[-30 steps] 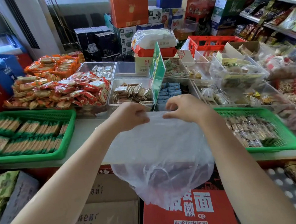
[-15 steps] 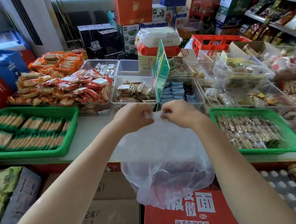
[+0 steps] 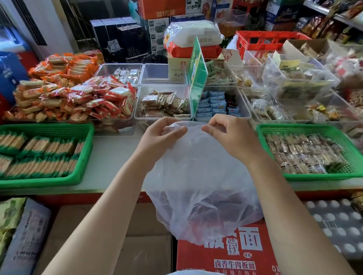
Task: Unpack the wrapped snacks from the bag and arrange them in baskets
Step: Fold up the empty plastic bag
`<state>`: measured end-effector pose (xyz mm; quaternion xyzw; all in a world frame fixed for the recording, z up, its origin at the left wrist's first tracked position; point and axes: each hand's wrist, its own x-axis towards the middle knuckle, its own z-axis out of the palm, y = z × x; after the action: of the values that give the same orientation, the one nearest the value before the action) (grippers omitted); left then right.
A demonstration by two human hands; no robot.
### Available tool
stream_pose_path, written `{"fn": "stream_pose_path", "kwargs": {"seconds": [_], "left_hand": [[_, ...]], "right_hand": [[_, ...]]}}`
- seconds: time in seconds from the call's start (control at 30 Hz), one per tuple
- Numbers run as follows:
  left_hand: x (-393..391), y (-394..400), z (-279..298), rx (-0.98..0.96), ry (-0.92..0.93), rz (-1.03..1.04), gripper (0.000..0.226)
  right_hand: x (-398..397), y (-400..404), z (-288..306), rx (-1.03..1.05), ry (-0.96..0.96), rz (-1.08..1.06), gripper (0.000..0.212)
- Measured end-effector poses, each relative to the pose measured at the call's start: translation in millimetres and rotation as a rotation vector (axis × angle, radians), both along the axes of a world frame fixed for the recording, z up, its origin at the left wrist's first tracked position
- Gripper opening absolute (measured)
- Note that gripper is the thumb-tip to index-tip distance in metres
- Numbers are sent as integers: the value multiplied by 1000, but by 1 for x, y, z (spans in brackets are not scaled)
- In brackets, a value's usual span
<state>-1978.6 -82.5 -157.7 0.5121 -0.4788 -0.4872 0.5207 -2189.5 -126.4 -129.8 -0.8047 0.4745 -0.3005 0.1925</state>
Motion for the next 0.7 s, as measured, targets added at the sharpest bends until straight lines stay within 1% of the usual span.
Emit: {"fn": "stream_pose_path", "kwargs": {"seconds": [0.1,0.17,0.2,0.27,0.3,0.33,0.43,0.57,0.63,0.7], "left_hand": [[-2,3,-1,-3,11,29,15],[1,4,-2,4,-61,64,11],[4,3,-4,-5,-157,89,11],[9,0,-10,-55,-456,176,11],[9,-1,-12,-84,-576,238,11],[9,-1,-12,-103,-629,307,13],[7,0,-7,-107,-606,438,29],[7,4,2,58,-595,414,64],[6,6,4,115,-607,382,71],[2,6,7,170,-609,319,69]], "right_hand": [[-6,-1,-7,42,-75,-12,30],[-13,-1,-9,105,-126,-5,28],[-15,-1,-10,131,-143,0,26],[-18,0,-9,154,-157,12,22],[-18,1,-9,154,-157,17,21],[-17,2,-8,152,-156,20,19],[-14,6,-7,134,-157,20,16],[-14,8,-8,91,-159,15,18],[-16,8,-9,83,-160,12,17],[-16,7,-8,84,-179,15,16]]}}
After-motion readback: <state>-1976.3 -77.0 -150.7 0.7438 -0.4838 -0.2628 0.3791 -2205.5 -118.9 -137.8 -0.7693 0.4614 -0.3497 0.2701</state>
